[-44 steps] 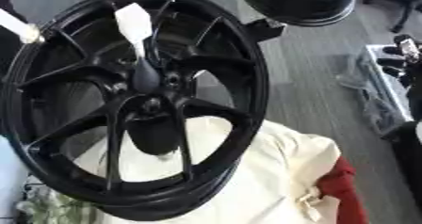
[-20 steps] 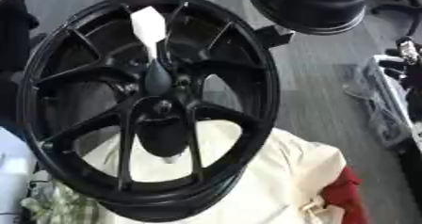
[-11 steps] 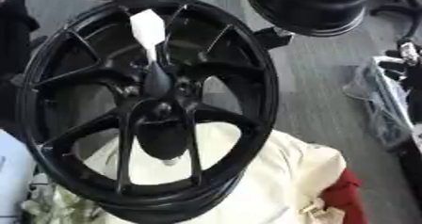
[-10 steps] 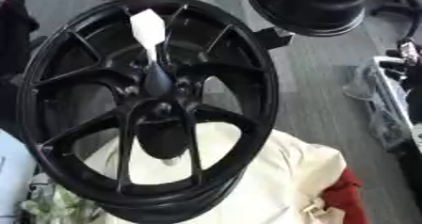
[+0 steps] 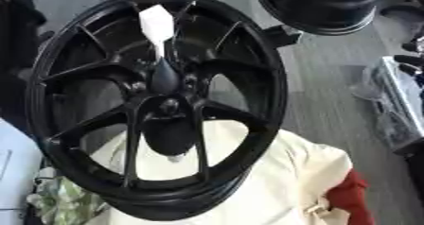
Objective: Pull the pin out of the wheel hub.
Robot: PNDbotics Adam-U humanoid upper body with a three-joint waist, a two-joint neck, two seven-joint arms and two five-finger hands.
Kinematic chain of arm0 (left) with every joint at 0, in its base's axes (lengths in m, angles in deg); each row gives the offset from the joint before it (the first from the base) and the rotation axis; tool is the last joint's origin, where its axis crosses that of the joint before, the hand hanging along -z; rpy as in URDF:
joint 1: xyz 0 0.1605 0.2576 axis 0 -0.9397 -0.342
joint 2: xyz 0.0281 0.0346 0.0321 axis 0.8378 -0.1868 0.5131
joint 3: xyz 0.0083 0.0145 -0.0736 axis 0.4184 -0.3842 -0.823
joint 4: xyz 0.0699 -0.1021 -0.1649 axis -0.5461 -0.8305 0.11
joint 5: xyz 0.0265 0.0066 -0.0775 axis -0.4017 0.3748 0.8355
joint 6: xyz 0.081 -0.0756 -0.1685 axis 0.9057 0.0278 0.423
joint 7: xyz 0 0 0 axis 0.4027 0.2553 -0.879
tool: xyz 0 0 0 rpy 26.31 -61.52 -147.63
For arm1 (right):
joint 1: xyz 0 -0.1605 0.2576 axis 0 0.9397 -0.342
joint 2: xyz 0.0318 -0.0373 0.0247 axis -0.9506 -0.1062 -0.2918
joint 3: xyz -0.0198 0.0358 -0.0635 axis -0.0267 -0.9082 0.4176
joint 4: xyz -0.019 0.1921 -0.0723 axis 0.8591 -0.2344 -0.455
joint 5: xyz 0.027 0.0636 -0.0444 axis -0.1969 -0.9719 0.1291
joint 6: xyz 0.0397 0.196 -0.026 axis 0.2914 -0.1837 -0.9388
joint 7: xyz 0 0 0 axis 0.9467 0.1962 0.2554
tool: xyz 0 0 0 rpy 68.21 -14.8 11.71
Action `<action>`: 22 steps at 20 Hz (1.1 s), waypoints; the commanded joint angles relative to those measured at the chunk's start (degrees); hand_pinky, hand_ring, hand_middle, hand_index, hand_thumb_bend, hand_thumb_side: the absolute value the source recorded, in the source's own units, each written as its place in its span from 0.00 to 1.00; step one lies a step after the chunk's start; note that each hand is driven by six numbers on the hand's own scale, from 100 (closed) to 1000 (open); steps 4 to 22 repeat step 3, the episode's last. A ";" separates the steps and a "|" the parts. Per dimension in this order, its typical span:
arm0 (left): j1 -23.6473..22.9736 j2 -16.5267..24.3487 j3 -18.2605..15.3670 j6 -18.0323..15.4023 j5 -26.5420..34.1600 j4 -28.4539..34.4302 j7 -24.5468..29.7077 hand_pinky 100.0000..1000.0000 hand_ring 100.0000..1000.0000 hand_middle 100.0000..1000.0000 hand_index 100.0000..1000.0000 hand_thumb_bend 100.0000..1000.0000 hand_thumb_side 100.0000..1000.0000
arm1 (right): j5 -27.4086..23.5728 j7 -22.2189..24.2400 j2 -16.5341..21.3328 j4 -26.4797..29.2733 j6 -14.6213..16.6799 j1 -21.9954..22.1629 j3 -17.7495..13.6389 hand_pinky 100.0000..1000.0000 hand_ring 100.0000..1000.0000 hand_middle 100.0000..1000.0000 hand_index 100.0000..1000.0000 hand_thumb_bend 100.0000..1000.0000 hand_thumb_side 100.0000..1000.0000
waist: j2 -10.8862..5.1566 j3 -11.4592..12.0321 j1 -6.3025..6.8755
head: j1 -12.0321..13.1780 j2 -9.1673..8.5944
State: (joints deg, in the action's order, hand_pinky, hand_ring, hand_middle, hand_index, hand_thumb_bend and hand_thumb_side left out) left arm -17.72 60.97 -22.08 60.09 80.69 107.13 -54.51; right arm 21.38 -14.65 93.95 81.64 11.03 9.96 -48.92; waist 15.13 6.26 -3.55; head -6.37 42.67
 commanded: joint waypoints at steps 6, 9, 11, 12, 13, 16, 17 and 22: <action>-0.23 -3.96 -0.29 -3.58 3.32 0.32 -2.00 0.87 0.75 0.72 0.81 0.51 0.49 | 0.50 -0.24 0.68 0.84 0.41 -0.86 -0.42 0.84 0.70 0.69 0.81 0.00 0.52 | -1.47 -0.13 0.10 | 0.34 0.11; -0.23 -3.96 -0.29 -3.58 3.32 0.32 -2.00 0.87 0.75 0.72 0.81 0.51 0.49 | 0.50 -0.24 0.68 0.84 0.41 -0.86 -0.42 0.84 0.70 0.69 0.81 0.00 0.52 | -1.47 -0.13 0.10 | 0.34 0.11; -0.23 -3.96 -0.29 -3.58 3.32 0.32 -2.00 0.87 0.75 0.72 0.81 0.51 0.49 | 0.50 -0.24 0.68 0.84 0.41 -0.86 -0.42 0.84 0.70 0.69 0.81 0.00 0.52 | -1.47 -0.13 0.10 | 0.34 0.11; -0.23 -3.96 -0.29 -3.58 3.32 0.32 -2.00 0.87 0.75 0.72 0.81 0.51 0.49 | 0.50 -0.24 0.68 0.84 0.41 -0.86 -0.42 0.84 0.70 0.69 0.81 0.00 0.52 | -1.47 -0.13 0.10 | 0.34 0.11; -0.23 -3.96 -0.29 -3.58 3.32 0.32 -2.00 0.87 0.75 0.72 0.81 0.51 0.49 | 0.50 -0.24 0.68 0.84 0.41 -0.86 -0.42 0.84 0.70 0.69 0.81 0.00 0.52 | -1.47 -0.13 0.10 | 0.34 0.11; -0.23 -3.96 -0.29 -3.58 3.32 0.32 -2.00 0.87 0.75 0.72 0.81 0.51 0.49 | 0.50 -0.24 0.68 0.84 0.41 -0.86 -0.42 0.84 0.70 0.69 0.81 0.00 0.52 | -1.47 -0.13 0.10 | 0.34 0.11; -0.23 -3.96 -0.29 -3.58 3.32 0.32 -2.00 0.87 0.75 0.72 0.81 0.51 0.49 | 0.50 -0.24 0.68 0.84 0.41 -0.86 -0.42 0.84 0.70 0.69 0.81 0.00 0.52 | -1.47 -0.13 0.10 | 0.34 0.11; -0.23 -3.96 -0.29 -3.58 3.32 0.32 -2.00 0.87 0.75 0.72 0.81 0.51 0.49 | 0.50 -0.24 0.68 0.84 0.41 -0.86 -0.42 0.84 0.70 0.69 0.81 0.00 0.52 | -1.47 -0.13 0.10 | 0.34 0.11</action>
